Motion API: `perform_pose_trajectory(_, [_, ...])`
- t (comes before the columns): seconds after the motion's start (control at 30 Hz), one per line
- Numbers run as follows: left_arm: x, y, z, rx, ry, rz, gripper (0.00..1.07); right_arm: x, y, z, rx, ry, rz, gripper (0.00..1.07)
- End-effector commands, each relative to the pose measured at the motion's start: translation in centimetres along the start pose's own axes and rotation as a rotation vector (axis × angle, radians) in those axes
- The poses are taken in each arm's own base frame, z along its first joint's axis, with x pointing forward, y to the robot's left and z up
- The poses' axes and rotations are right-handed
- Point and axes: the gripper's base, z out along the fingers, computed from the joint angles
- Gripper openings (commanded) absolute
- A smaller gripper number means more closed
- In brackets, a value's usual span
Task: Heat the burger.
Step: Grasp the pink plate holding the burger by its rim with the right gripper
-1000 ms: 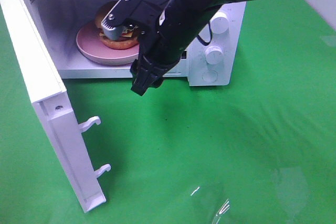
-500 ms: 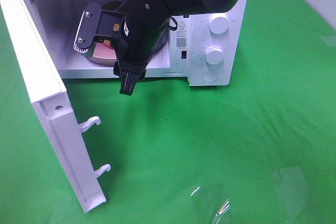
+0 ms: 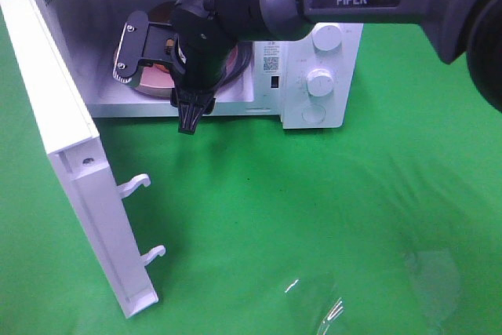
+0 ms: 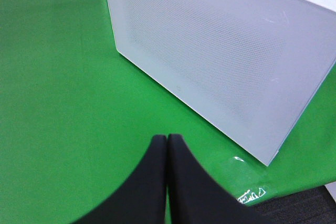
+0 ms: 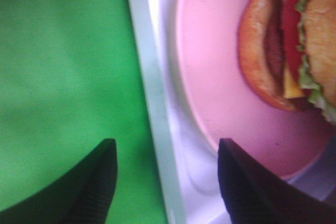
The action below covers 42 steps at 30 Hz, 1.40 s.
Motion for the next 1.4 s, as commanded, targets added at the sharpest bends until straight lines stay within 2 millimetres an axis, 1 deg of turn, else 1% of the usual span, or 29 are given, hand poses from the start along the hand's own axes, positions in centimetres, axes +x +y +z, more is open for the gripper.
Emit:
perform_pose_trajectory(0.03, [0.1, 0.0, -0.3, -0.007, -0.033, 0.0, 0.0, 0.0, -0.4, 0.3, 0.037, 0.008, 0.006, 0.55])
perform_pose_trajectory(0.2, [0.1, 0.0, -0.3, -0.007, -0.033, 0.001, 0.0, -0.4, -0.9, 0.5, 0.107, -0.049, 0.028, 0.55])
perform_pose_trajectory(0.4, [0.1, 0.0, -0.3, -0.007, -0.033, 0.001, 0.0, -0.5, -0.5, 1.1, 0.102, -0.068, 0.063, 0.57])
perform_pose_trajectory(0.43, [0.1, 0.0, -0.3, -0.007, -0.033, 0.001, 0.0, -0.4, -0.4, 1.4, 0.103, -0.065, 0.058, 0.6])
perform_pose_trajectory(0.47, [0.1, 0.0, -0.3, -0.007, -0.033, 0.001, 0.0, -0.4, -0.4, 1.4, 0.103, -0.065, 0.058, 0.6])
perform_pose_trajectory(0.5, [0.1, 0.0, -0.3, -0.007, -0.033, 0.001, 0.0, -0.3, -0.2, 1.7, 0.106, -0.06, 0.052, 0.65])
perform_pose_trajectory(0.53, [0.1, 0.0, -0.3, -0.007, -0.033, 0.001, 0.0, -0.3, -0.2, 1.7, 0.106, -0.06, 0.052, 0.65])
perform_pose_trajectory(0.57, [0.1, 0.0, -0.3, -0.007, -0.033, 0.001, 0.0, -0.3, -0.1, 2.0, 0.11, -0.068, 0.046, 0.69])
perform_pose_trajectory(0.63, [0.1, 0.0, -0.3, -0.007, -0.033, 0.001, 0.0, -0.3, 0.0, 2.2, 0.119, -0.075, 0.037, 0.7])
perform_pose_trajectory(0.9, [0.1, 0.0, -0.3, -0.007, -0.033, 0.001, 0.0, -0.3, 0.6, 3.2, 0.114, -0.092, 0.014, 0.7])
perform_pose_trajectory(0.97, [0.1, 0.0, -0.3, -0.007, -0.033, 0.001, 0.0, -0.2, 1.1, 3.8, 0.104, -0.095, 0.005, 0.7])
perform_pose_trajectory(1.0, [0.1, 0.0, -0.3, -0.007, -0.033, 0.001, 0.0, -0.2, 1.1, 3.8, 0.104, -0.095, 0.005, 0.7])
perform_pose_trajectory(1.03, [0.1, 0.0, -0.3, -0.007, -0.033, 0.001, 0.0, 0.4, 1.0, 4.3, 0.101, -0.083, 0.011, 0.7])
perform_pose_trajectory(1.07, [0.1, 0.0, -0.3, -0.007, -0.033, 0.001, 0.0, 0.4, 1.0, 4.3, 0.101, -0.083, 0.011, 0.7])
perform_pose_trajectory(1.1, [0.1, 0.0, -0.3, -0.007, -0.033, 0.001, 0.0, 1.0, 1.1, 4.9, 0.095, -0.062, 0.014, 0.69])
perform_pose_trajectory(1.2, [0.1, 0.0, -0.3, -0.007, -0.033, 0.001, 0.0, 1.6, 1.0, 5.3, 0.091, -0.049, 0.031, 0.67])
perform_pose_trajectory(1.23, [0.1, 0.0, -0.3, -0.007, -0.033, 0.001, 0.0, 2.0, 1.0, 5.6, 0.088, -0.037, 0.054, 0.62])
perform_pose_trajectory(1.27, [0.1, 0.0, -0.3, -0.007, -0.033, 0.001, 0.0, 2.0, 1.0, 5.6, 0.088, -0.037, 0.054, 0.62])
perform_pose_trajectory(1.3, [0.1, 0.0, -0.3, -0.007, -0.033, 0.001, 0.0, 2.4, 0.8, 5.8, 0.089, -0.031, 0.066, 0.56])
perform_pose_trajectory(1.33, [0.1, 0.0, -0.3, -0.007, -0.033, 0.001, 0.0, 2.4, 0.8, 5.8, 0.089, -0.031, 0.066, 0.56])
perform_pose_trajectory(1.37, [0.1, 0.0, -0.3, -0.007, -0.033, 0.001, 0.0, 2.4, 0.8, 5.8, 0.089, -0.029, 0.066, 0.53])
perform_pose_trajectory(1.4, [0.1, 0.0, -0.3, -0.007, -0.033, 0.001, 0.0, 2.3, 0.8, 5.8, 0.089, -0.032, 0.066, 0.46])
